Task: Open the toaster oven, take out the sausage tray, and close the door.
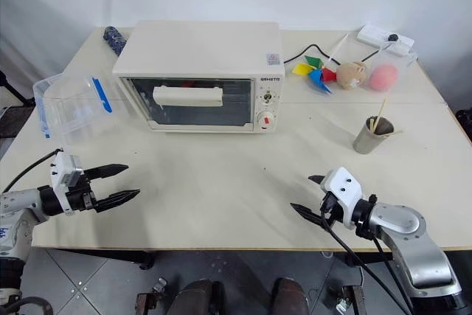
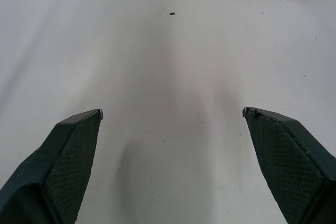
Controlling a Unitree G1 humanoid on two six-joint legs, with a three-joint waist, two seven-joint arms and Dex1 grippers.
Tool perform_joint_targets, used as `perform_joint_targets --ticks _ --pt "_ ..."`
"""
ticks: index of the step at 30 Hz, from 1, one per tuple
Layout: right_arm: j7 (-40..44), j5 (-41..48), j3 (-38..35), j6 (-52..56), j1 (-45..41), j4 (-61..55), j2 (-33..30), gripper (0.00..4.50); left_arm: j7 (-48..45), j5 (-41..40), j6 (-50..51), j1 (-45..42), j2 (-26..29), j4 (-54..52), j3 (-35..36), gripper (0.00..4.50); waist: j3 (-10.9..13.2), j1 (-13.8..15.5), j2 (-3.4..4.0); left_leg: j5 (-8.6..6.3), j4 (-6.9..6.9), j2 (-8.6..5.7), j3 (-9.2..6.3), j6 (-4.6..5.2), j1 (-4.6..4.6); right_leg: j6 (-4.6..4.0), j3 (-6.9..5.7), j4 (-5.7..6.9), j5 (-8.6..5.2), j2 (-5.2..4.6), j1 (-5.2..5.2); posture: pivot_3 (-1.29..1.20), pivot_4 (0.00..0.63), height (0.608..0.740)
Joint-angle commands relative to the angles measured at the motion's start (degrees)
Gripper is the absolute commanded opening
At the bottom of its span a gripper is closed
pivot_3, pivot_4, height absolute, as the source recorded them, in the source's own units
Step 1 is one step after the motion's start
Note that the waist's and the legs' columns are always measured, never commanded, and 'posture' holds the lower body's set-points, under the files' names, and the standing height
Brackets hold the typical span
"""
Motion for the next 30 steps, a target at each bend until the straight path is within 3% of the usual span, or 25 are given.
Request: perform_joint_targets --ticks 1,7,17,22,30 --pt "0.45 0.57 -0.02 -0.52 -0.61 -2.38 -0.54 4.50 0.21 -0.73 -0.02 -0.93 0.44 -0.81 0.73 4.48 0.00 0.01 0.00 0.00 0.00 0.00 0.00 0.00 0.00 0.00 0.00 0.00 0.00 0.00 0.00 0.00 0.150 0.740" --pt "0.75 1.18 2.27 3.05 -4.63 -5.09 -0.79 4.50 2.28 -2.26 2.23 -1.64 -0.11 -2.80 1.64 4.48 0.00 -0.03 0.00 0.00 0.02 0.00 0.00 0.00 0.01 0.00 0.01 0.04 0.00 0.00 0.00 0.00 0.150 0.740" --pt "1.79 4.13 14.80 16.95 -28.11 -2.90 5.17 4.50 2.18 -6.96 5.64 -4.22 -0.42 -3.02 4.25 4.48 0.04 -0.36 -0.02 -0.01 0.08 0.03 0.00 -0.01 0.01 0.00 0.04 0.18 0.00 0.01 -0.08 0.00 0.150 0.740" --pt "3.07 -0.14 19.50 7.71 -41.01 11.46 13.56 4.50 2.47 -8.63 5.37 -5.27 -0.62 -3.32 6.81 4.48 0.05 -0.83 -0.05 -0.01 0.10 0.02 0.02 -0.02 -0.01 0.00 0.04 0.22 0.00 0.01 -0.12 0.00 0.150 0.740" --pt "5.67 -6.56 20.67 -5.08 -54.39 31.24 18.85 4.50 2.43 -10.27 6.81 -3.39 0.37 -5.89 9.16 4.48 0.12 -1.78 -0.15 -0.01 0.09 0.03 0.02 -0.03 -0.03 0.01 0.02 0.27 0.00 0.01 -0.16 0.00 0.150 0.740"
